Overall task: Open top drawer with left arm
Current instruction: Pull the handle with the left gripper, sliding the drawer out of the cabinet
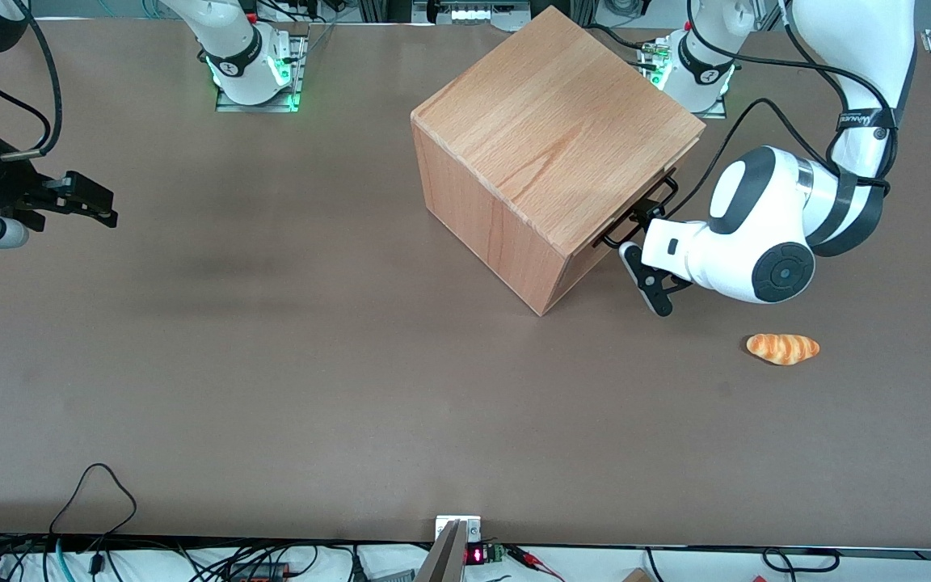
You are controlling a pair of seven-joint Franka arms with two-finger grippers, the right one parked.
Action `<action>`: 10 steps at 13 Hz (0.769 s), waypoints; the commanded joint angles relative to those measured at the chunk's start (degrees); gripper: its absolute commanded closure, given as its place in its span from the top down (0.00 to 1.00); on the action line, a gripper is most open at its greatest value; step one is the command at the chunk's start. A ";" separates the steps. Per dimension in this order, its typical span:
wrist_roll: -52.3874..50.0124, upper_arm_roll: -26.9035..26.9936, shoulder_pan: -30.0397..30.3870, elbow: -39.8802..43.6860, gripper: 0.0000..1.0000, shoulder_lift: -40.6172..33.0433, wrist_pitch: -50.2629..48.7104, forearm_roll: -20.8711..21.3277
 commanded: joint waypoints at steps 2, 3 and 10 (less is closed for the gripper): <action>1.33 0.32 1.31 1.10 1.00 0.97 3.17 2.52; 1.33 0.32 1.41 1.01 1.00 0.97 3.96 2.79; 1.33 0.40 4.31 3.46 1.00 2.11 6.86 4.91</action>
